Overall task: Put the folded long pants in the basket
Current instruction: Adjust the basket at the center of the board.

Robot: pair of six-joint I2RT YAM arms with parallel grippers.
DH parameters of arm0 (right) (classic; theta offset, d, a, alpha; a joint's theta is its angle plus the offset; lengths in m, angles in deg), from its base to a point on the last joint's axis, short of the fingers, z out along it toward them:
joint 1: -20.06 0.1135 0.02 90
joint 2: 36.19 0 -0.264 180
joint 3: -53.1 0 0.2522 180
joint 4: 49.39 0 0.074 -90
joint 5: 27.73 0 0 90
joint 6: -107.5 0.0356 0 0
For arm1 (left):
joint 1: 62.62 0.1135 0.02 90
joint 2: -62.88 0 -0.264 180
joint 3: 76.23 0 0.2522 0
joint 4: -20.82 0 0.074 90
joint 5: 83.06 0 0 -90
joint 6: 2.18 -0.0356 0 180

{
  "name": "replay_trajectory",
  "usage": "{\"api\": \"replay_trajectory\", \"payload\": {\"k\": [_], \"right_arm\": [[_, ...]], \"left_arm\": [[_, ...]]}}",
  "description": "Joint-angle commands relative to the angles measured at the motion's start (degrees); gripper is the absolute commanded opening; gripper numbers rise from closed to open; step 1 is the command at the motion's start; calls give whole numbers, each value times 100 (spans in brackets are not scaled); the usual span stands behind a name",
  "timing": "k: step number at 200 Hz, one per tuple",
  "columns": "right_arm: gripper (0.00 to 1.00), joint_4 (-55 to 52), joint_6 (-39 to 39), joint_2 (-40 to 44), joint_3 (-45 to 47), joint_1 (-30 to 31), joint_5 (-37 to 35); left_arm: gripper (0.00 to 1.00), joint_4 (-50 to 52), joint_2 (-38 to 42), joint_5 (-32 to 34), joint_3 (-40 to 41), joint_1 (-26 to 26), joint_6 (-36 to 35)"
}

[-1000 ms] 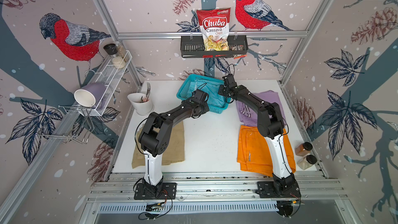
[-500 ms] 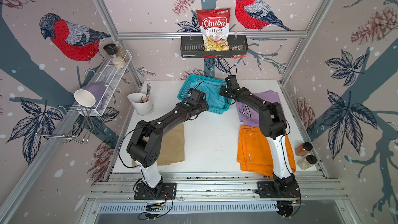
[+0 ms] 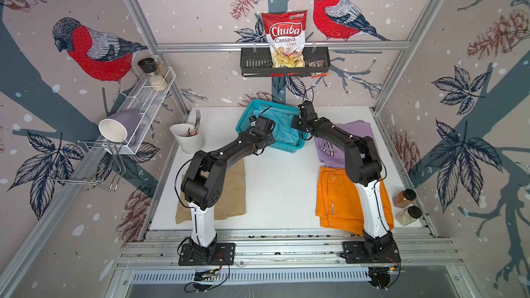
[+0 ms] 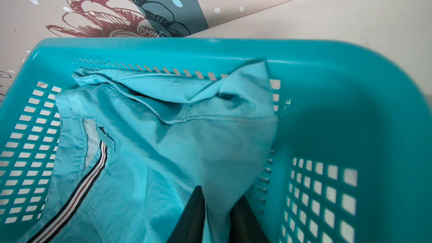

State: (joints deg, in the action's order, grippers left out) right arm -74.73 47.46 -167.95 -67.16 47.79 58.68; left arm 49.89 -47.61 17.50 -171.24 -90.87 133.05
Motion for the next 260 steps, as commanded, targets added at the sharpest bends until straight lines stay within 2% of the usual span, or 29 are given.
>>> {"api": "replay_trajectory", "payload": {"k": [1, 21, 38, 64, 77, 105, 129, 161, 181, 204, 224, 235, 260], "right_arm": [[0, -357, -199, 31, 34, 60, 82], [0, -341, -209, 10, 20, 75, 76], [0, -329, -222, 4, 28, 96, 84], [1, -328, -262, 14, 18, 128, 55], [3, -329, -262, 9, 17, 128, 77], [17, -306, -244, 11, -10, 140, 188], [42, -503, -121, -44, -177, 178, 5], [68, -1251, -16, -378, -886, 328, -536], [77, -1306, -63, -323, -939, 438, -871], [81, -1265, -32, -137, -895, 420, -912], [87, -1203, -20, 31, -914, 304, -505], [99, -1142, -6, 136, -890, 234, -212], [99, -1061, 257, 332, -715, 36, 117]], "left_arm": [[40, 234, -136, 0, -57, 55, -195], [22, 207, -173, -119, -48, 51, -142], [18, 229, -240, -140, -98, 49, -142], [0, 432, -463, -140, -284, 51, -123], [0, 520, -570, -181, -360, 48, -82], [0, 584, -538, -271, -259, -42, 159], [0, 601, -405, -320, -206, -362, 301], [0, 674, -368, -178, -293, -847, 427], [0, 734, -390, -183, -269, -965, 562], [0, 700, -335, -185, -96, -967, 715], [0, 561, -217, -198, 99, -970, 814], [0, 504, -168, -228, 179, -972, 843], [0, 527, -126, -164, 213, -972, 880]]}}
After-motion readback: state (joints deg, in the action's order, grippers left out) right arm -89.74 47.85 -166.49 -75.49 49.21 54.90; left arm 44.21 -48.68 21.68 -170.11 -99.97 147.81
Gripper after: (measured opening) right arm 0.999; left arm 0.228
